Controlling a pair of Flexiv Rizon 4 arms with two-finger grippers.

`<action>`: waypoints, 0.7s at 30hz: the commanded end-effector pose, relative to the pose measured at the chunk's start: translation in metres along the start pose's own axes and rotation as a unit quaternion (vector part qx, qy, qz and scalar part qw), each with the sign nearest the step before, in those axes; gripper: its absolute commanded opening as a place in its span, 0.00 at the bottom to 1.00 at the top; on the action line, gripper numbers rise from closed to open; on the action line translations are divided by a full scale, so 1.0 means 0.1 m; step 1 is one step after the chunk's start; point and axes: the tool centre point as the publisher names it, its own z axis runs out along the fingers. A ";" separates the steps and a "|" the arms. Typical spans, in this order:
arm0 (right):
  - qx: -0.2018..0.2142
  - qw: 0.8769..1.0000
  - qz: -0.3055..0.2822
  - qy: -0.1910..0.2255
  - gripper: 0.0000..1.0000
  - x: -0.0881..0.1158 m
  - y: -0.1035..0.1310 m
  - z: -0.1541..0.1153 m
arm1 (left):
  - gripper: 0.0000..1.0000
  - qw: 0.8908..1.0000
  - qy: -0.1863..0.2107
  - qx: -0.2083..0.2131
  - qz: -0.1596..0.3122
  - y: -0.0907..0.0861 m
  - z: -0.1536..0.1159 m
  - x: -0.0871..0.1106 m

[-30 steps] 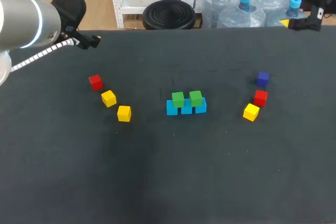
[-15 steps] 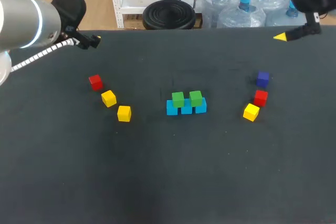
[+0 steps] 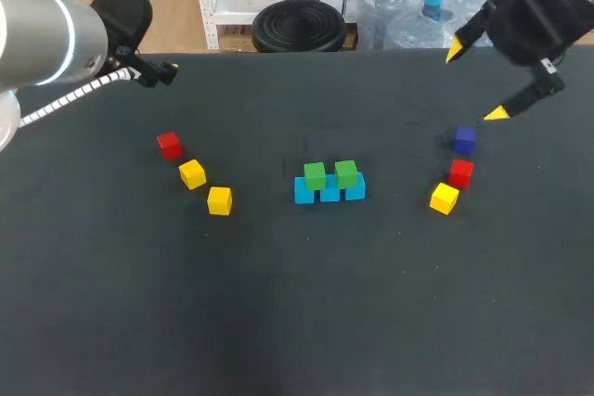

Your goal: Place the blue cubes, place green cubes on the blue cubes, place the yellow cubes on the green cubes, then place the red cubes on the yellow cubes, and place purple cube on the red cubes.

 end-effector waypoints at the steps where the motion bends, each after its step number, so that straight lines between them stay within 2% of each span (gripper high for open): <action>1: -0.063 0.998 -0.006 0.005 1.00 -0.05 0.01 0.03 | 1.00 1.000 0.000 -0.001 0.000 0.00 0.01 0.00; 11: -0.092 0.995 -0.025 0.001 1.00 -0.05 0.20 0.31 | 1.00 1.000 0.000 -0.001 0.000 0.00 0.01 0.00; 18: -0.092 0.996 0.001 -0.011 1.00 -0.02 0.35 0.74 | 1.00 1.000 0.000 -0.001 0.000 0.00 0.01 0.00; 21: -0.109 0.994 0.001 -0.015 1.00 -0.06 0.44 0.88 | 1.00 1.000 0.000 -0.001 0.000 0.00 0.01 0.00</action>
